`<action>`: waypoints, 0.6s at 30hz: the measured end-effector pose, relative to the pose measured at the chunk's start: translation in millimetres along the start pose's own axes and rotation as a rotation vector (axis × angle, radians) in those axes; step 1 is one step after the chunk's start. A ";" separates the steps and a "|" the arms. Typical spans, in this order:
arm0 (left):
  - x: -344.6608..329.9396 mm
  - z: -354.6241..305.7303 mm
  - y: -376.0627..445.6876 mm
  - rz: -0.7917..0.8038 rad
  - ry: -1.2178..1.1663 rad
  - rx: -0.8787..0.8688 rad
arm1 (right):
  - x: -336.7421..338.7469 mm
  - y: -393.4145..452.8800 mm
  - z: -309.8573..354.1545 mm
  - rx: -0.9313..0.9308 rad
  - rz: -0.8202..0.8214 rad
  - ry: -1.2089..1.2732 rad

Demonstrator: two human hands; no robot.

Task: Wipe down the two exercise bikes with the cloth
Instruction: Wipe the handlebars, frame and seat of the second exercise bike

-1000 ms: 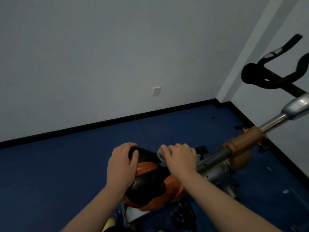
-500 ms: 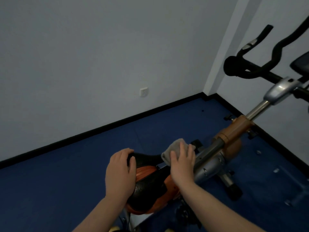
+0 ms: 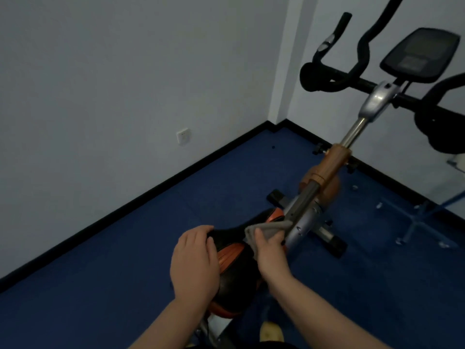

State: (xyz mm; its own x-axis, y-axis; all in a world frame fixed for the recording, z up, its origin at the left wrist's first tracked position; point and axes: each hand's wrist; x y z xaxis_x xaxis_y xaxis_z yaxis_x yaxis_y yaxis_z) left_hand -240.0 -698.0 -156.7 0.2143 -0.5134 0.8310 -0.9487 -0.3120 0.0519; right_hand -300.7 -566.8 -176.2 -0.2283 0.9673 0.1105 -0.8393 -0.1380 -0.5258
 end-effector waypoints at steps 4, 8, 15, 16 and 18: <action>3.0 15.2 4.1 0.059 0.083 -0.116 | -5.8 12.7 14.9 -0.059 -0.151 0.133; 6.3 21.7 8.3 0.081 0.114 -0.180 | -32.2 -44.1 1.1 0.001 -0.075 -0.019; 9.9 28.0 9.7 0.179 -0.001 -0.260 | -39.1 -42.2 11.3 -0.055 -0.164 -0.140; 10.7 29.0 9.8 0.185 -0.003 -0.282 | -45.1 -53.1 13.4 -0.042 -0.189 -0.242; 11.2 32.7 10.3 0.202 -0.001 -0.321 | -61.3 -85.9 8.0 0.001 -0.192 -0.445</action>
State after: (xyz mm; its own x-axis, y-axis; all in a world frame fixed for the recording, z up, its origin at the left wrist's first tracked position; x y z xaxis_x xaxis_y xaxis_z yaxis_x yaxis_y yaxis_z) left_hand -239.8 -733.1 -165.0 0.0158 -0.5398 0.8416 -0.9963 0.0621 0.0586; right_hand -218.5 -616.0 -131.1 -0.2583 0.7904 0.5555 -0.8873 0.0333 -0.4599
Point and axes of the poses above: each hand's wrist, its own y-axis towards the middle knuckle, its own x-axis out of the back of the hand, z = x × y, and after that the axes turned 12 degrees about z, right-handed
